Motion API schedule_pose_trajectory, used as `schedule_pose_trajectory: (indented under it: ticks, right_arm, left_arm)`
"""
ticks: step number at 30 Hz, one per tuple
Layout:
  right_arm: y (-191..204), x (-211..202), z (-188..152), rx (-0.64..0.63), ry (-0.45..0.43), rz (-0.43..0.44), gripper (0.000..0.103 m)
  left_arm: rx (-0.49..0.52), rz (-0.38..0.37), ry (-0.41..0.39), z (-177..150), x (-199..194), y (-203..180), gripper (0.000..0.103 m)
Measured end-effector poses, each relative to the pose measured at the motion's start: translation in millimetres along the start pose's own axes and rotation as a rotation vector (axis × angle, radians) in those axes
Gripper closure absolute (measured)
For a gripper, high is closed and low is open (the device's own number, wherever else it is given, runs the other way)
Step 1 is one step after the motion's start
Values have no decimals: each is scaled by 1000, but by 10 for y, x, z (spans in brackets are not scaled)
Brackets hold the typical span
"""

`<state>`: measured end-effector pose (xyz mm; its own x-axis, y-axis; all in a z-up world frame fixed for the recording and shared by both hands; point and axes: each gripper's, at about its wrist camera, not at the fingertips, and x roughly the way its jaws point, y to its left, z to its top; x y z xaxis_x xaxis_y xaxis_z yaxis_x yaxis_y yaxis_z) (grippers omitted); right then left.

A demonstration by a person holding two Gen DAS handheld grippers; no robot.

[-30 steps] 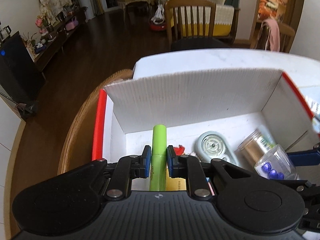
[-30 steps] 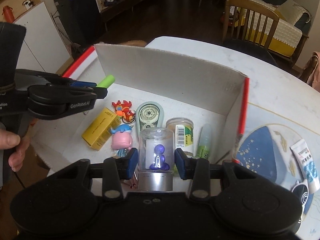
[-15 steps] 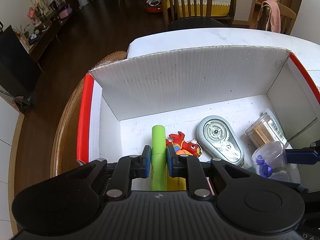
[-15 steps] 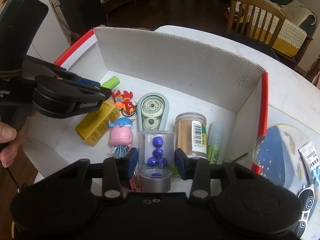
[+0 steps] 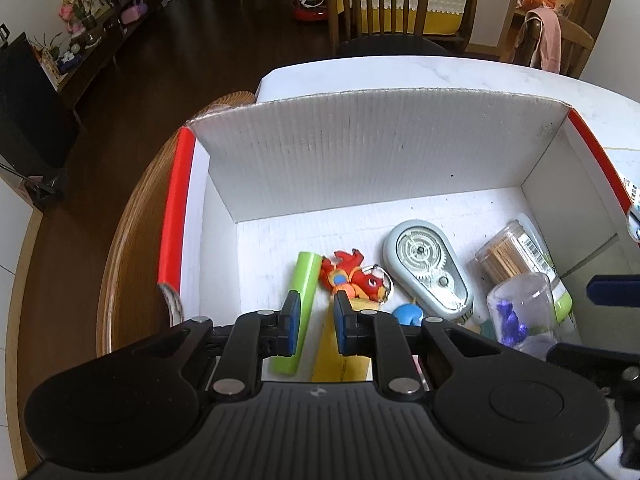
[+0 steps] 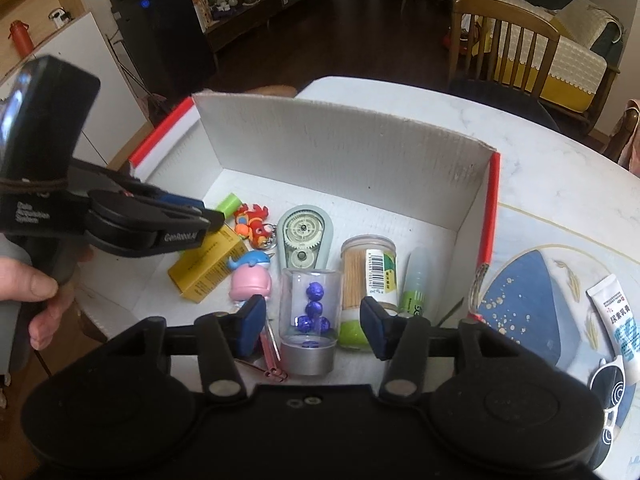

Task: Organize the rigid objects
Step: 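Open both grippers to drop the bottle and highlighter into the box, then withdraw both tools from the box toward the sunglasses and tube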

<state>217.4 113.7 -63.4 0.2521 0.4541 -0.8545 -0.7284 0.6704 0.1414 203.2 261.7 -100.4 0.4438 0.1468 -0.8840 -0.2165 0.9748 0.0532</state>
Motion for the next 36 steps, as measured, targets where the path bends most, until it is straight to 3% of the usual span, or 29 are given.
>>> schedule_pose_trajectory:
  ticks: [19, 31, 36]
  right_arm:
    - [-106, -650, -170, 28, -98, 73, 43]
    - [-355, -1109, -479, 51, -158, 91, 38]
    - [-526, -1304, -628, 62, -187, 98, 32]
  left_arm:
    - [-23, -49, -108, -173, -734, -225, 86]
    - [-9, -73, -179, -299, -1146, -688, 86]
    - [0, -85, -205, -353, -1278, -970, 86]
